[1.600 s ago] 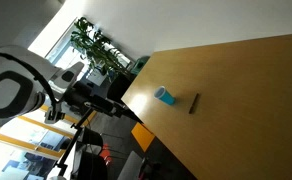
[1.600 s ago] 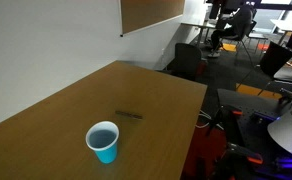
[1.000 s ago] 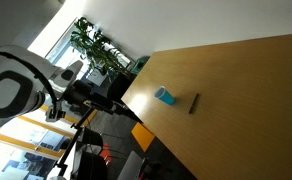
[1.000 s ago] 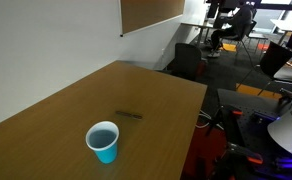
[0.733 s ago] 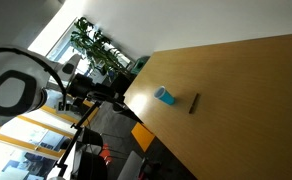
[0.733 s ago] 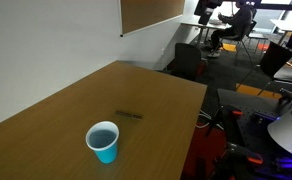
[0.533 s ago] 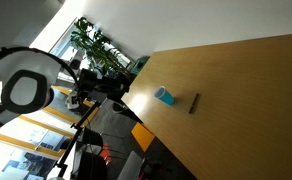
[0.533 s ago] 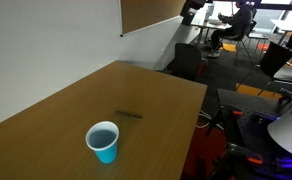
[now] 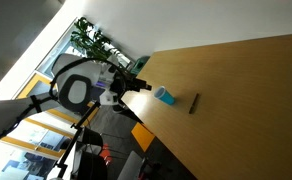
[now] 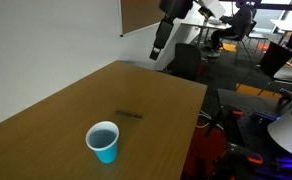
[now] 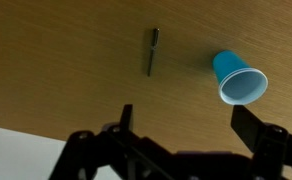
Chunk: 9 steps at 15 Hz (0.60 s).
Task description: Put the black pen inside the blue cup
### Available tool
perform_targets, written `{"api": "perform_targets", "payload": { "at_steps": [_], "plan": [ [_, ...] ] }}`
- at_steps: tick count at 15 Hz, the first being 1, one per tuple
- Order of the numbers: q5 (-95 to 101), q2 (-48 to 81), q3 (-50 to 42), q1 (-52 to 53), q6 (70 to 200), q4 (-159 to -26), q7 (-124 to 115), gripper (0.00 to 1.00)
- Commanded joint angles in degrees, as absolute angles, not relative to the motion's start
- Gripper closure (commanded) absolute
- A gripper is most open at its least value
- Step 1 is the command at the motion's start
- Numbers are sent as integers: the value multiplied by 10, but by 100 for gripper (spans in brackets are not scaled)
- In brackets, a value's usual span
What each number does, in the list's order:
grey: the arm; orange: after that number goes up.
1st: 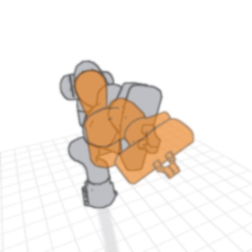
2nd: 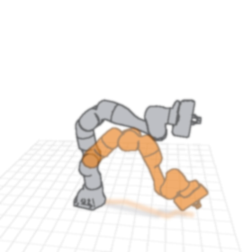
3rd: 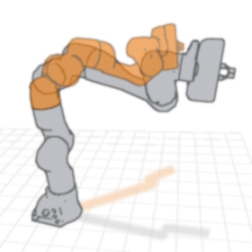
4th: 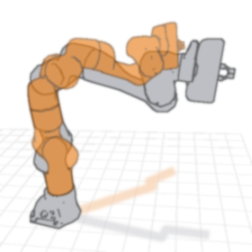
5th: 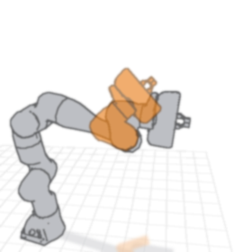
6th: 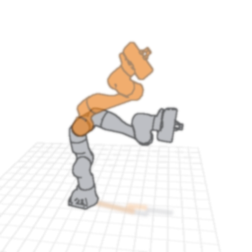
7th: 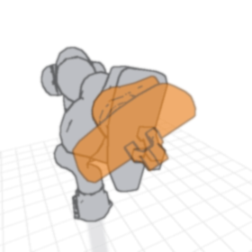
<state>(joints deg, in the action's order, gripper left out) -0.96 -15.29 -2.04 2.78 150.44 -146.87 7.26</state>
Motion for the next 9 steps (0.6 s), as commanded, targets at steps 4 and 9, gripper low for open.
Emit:
{"api": "perform_targets", "payload": {
  "at_steps": [4,9],
  "plan": [
    [-72,44,-15,29,1604,-1384,88,0],
    [-70,169,7,3,1616,-1294,91,0]
  ]
}}
